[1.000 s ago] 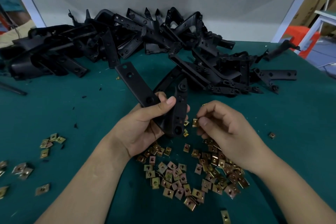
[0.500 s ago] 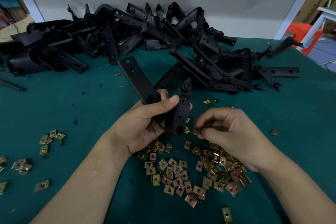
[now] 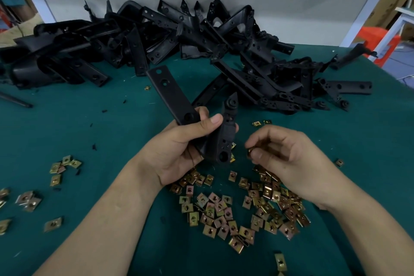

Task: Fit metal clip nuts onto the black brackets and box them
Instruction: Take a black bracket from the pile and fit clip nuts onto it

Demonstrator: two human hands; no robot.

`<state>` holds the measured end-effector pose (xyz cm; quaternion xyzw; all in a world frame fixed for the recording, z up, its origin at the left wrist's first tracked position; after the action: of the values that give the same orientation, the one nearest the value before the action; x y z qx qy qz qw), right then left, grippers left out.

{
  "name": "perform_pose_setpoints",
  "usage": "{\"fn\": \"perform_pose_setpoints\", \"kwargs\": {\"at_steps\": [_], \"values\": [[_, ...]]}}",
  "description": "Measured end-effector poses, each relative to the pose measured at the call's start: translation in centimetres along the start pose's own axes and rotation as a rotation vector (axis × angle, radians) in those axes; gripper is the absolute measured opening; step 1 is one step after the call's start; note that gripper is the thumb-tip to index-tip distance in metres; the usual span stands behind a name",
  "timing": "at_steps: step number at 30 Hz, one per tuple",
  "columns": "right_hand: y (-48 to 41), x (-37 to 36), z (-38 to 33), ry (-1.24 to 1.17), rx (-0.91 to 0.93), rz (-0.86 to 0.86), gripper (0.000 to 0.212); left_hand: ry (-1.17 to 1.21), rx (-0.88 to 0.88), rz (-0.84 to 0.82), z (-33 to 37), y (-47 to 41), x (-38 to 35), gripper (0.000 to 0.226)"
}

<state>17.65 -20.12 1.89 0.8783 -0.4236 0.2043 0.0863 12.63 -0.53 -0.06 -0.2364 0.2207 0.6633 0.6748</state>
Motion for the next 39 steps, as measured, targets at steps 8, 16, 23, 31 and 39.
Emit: {"fn": "perform_pose_setpoints", "kwargs": {"at_steps": [8,16,23,31,39], "values": [[0.1,-0.1,0.1,0.183,0.016,-0.052,0.017,0.016,-0.010,-0.024,0.0,-0.1,0.1,0.024],[0.1,-1.9,0.7,0.537,0.058,-0.100,0.024,0.009,-0.013,-0.041,0.0,-0.3,0.3,0.029],[0.3,-1.5,-0.4,0.205,0.078,0.027,0.011,0.003,-0.009,-0.027,-0.1,-0.4,0.6,0.028],[0.2,-1.3,-0.5,-0.334,-0.026,0.031,0.023,-0.019,-0.005,-0.049,-0.2,-0.5,0.6,0.031],[0.1,-1.0,-0.1,-0.374,-0.090,-0.001,0.022,-0.008,0.002,-0.045,-0.3,-0.5,0.8,0.030]]}}
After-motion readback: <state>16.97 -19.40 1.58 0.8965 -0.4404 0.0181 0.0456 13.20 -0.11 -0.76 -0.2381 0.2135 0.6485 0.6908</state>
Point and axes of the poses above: each hand's wrist, its own y-axis away from the middle knuckle, its own x-axis out of the back of the hand, z = x × y, the point moved 3 cm from there along -y, towards the middle knuckle, and after that the axes turned 5 degrees about -x, right-handed, at the moved point
